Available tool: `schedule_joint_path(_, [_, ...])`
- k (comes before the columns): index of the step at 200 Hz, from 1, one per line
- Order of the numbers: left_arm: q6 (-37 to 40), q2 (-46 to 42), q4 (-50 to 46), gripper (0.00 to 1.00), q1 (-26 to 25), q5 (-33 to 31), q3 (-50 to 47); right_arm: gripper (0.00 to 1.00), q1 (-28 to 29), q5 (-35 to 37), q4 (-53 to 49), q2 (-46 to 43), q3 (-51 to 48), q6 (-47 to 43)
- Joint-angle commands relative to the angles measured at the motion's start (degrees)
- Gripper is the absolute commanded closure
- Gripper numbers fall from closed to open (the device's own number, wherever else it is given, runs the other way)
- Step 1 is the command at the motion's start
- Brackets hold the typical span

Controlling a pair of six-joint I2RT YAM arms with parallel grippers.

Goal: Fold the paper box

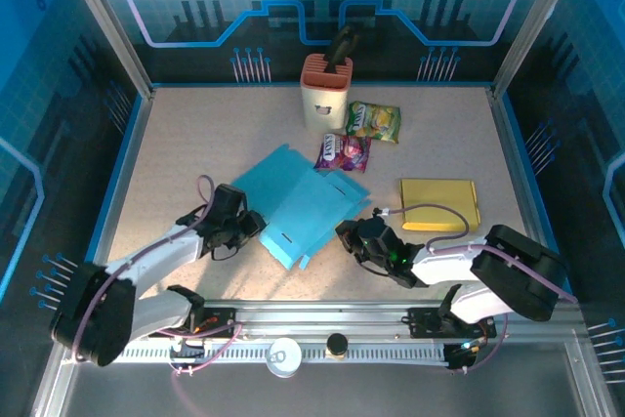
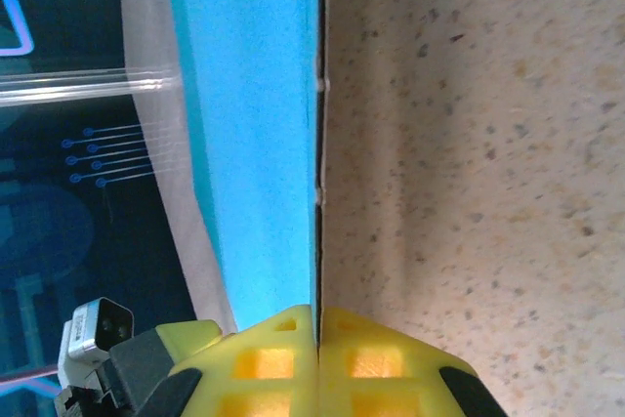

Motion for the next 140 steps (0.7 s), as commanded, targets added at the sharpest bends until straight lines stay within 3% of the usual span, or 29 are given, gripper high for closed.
schedule_joint_path(1, [2.4, -7.3, -10.6, 0.56, -0.3, -6.0, 5.3, 1.00, 1.7, 1.6, -3.5, -4.5, 3.6, 1.0])
schedule_joint_path(20, [3.9, -13.5, -17.3, 0.47, -0.3, -10.1, 9.5, 1.00, 3.1, 3.2, -10.4, -9.2, 7.0, 0.9])
schedule_joint_path(54, [7.3, -19.7, -25.6, 0.46, -0.3, -15.1, 18.3, 1.00, 3.8, 5.7, -18.8, -15.7, 12.7, -1.1])
schedule_joint_path(91, [17.6, -21.7, -24.3, 0.52, -1.3, -10.1, 26.0, 1.00, 1.4, 7.0, -27.6, -20.0, 20.2, -6.0])
schedule_joint_path(140, [38.3, -20.6, -18.1, 0.53, -15.0, -6.2, 30.6, 1.00, -7.1, -0.2, -37.7, -21.4, 31.4, -9.6])
